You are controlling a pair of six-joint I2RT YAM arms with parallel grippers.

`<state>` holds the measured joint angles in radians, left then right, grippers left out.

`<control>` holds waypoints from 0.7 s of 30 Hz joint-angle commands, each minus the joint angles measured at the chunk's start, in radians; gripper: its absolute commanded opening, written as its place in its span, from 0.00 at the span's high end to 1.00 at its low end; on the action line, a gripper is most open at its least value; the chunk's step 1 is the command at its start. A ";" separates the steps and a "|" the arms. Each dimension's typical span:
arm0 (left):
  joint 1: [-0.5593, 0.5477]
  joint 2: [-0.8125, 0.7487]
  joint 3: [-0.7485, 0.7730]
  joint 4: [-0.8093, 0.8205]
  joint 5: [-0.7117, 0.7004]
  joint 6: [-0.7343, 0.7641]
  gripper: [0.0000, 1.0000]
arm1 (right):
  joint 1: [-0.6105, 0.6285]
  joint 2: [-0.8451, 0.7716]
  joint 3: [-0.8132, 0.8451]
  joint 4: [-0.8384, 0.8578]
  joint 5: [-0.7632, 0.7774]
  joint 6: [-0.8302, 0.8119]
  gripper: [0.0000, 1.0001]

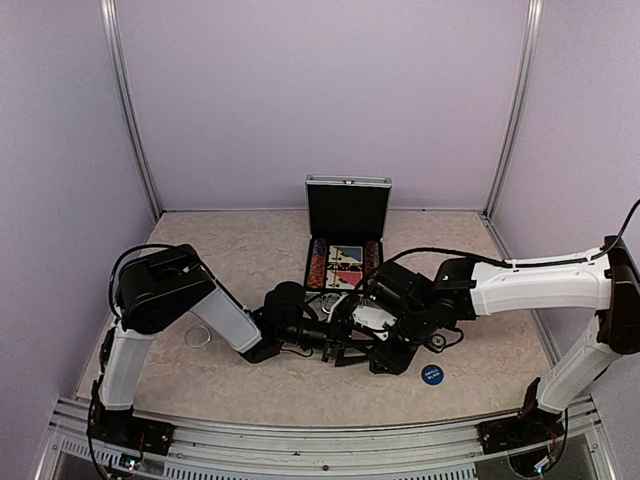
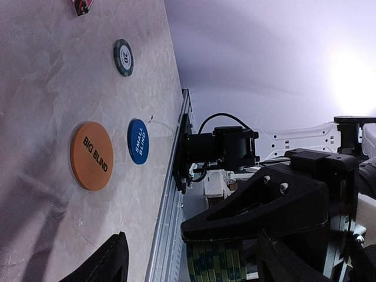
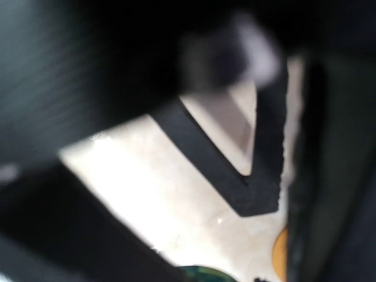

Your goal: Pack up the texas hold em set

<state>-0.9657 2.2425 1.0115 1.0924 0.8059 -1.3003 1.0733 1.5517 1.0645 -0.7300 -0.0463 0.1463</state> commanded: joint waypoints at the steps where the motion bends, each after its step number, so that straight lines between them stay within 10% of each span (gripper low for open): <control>1: -0.009 -0.019 -0.024 -0.030 -0.051 0.015 0.27 | 0.033 -0.057 0.055 0.136 -0.059 -0.028 0.73; 21: -0.014 -0.087 -0.072 0.054 -0.013 -0.001 0.24 | 0.033 -0.051 0.045 0.129 -0.058 -0.031 0.73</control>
<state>-0.9611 2.1883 0.9432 1.1149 0.7803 -1.3083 1.0859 1.5242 1.0687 -0.6930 -0.0746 0.1417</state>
